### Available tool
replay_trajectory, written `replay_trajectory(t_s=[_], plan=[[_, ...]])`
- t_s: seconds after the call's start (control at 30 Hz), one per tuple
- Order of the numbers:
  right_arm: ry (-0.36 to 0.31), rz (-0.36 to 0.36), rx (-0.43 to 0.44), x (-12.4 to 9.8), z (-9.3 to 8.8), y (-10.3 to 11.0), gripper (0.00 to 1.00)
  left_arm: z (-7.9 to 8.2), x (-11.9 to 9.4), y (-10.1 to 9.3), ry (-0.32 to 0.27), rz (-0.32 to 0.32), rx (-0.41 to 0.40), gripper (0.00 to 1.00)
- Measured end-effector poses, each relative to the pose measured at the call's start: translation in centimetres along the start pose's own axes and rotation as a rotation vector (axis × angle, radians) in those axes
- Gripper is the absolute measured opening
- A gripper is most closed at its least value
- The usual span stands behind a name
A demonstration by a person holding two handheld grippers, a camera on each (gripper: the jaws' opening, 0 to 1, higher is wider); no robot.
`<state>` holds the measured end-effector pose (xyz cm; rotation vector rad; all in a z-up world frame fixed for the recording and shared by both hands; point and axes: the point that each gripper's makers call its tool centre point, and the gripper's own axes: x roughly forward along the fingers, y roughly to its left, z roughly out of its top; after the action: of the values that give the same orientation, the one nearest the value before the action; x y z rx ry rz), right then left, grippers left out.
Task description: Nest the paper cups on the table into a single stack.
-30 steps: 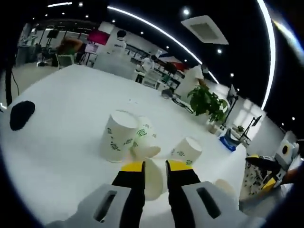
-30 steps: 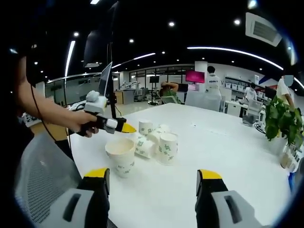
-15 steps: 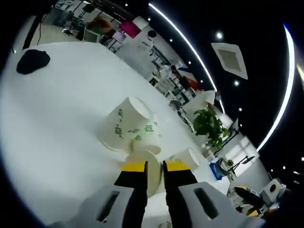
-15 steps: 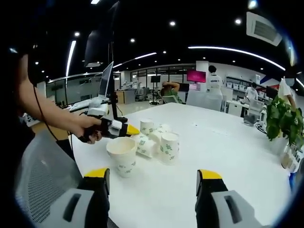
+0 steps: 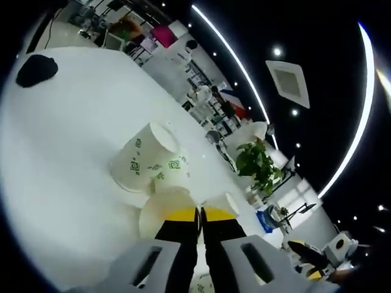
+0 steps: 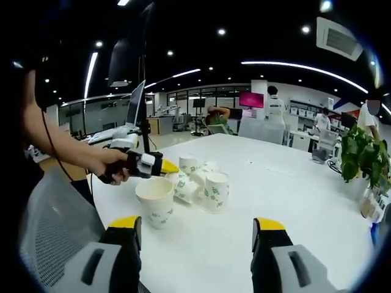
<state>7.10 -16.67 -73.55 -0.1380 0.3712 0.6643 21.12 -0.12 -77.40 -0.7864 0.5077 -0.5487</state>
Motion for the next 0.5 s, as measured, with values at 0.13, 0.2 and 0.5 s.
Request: replay_trajectory(t_s=[0.13, 0.2, 0.5], plan=[[-0.001, 0.002, -0.001, 0.0, 0.1, 0.1, 0.74, 0.0, -0.2, -0.7, 0.015, -0.019, 0.034, 0.0], [-0.002, 0.004, -0.002, 0.0, 0.1, 0.1, 0.74, 0.0, -0.3, -1.1, 0.025, -0.03, 0.056, 0.0], [-0.003, 0.009, -0.01, 0.0, 0.1, 0.2, 0.74, 0.5, -1.1, -3.0, 0.048, -0.054, 0.155, 0.0]])
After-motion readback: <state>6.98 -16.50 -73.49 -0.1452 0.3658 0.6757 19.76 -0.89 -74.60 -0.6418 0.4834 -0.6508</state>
